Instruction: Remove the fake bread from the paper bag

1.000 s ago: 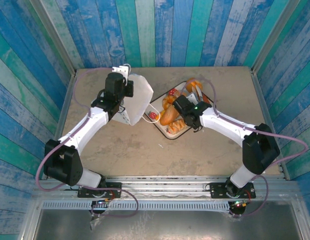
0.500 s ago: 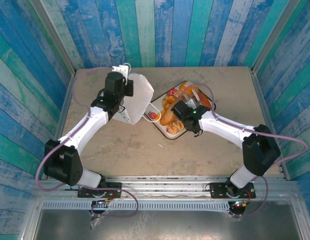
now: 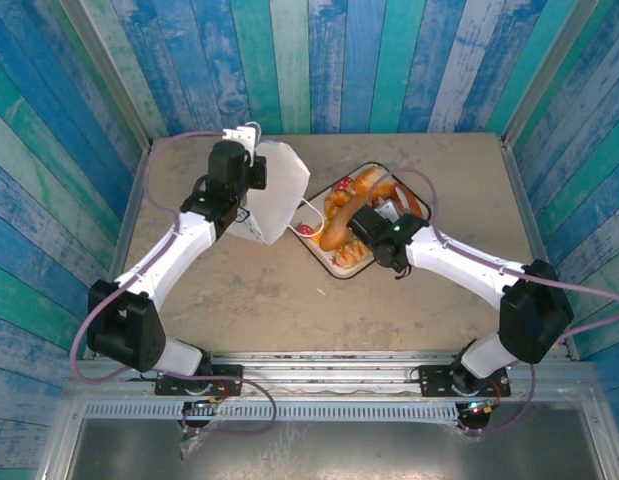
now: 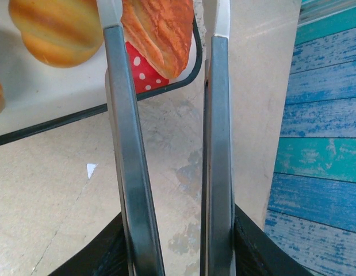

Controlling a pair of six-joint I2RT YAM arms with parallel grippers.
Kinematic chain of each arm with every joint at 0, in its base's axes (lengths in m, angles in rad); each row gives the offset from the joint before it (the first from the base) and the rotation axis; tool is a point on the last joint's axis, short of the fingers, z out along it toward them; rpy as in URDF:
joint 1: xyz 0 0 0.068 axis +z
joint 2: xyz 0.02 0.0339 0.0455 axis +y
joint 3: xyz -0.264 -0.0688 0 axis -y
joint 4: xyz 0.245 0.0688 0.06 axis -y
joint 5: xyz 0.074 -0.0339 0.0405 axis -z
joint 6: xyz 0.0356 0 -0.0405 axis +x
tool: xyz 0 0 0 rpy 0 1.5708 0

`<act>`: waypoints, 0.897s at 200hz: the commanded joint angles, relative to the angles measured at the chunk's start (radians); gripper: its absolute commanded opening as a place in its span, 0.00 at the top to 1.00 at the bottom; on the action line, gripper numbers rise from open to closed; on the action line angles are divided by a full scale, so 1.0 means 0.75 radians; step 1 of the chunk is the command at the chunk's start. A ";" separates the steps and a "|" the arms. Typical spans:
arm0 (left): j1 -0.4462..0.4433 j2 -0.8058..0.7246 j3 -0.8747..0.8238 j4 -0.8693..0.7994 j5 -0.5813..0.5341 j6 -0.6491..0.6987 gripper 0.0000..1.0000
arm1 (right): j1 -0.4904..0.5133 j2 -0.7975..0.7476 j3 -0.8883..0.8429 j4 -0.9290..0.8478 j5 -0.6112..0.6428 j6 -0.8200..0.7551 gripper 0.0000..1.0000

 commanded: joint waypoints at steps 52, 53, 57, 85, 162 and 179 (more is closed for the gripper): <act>0.004 -0.009 0.021 0.017 0.001 0.007 1.00 | 0.028 -0.279 0.105 -0.108 -0.072 0.138 0.58; 0.004 -0.009 0.021 0.017 0.001 0.007 1.00 | 0.027 -0.282 0.106 -0.109 -0.074 0.139 0.58; 0.004 -0.012 0.021 0.016 0.000 0.007 1.00 | 0.027 -0.295 0.115 -0.109 -0.081 0.142 0.57; 0.006 -0.028 0.036 0.001 0.010 0.001 1.00 | 0.028 -0.368 0.170 -0.108 -0.130 0.171 0.52; 0.098 -0.021 0.264 -0.182 0.078 -0.221 1.00 | 0.028 -0.580 0.240 -0.029 -0.179 0.248 0.22; 0.140 -0.017 0.288 -0.195 0.132 -0.296 1.00 | 0.028 -0.619 0.243 -0.008 -0.186 0.250 0.21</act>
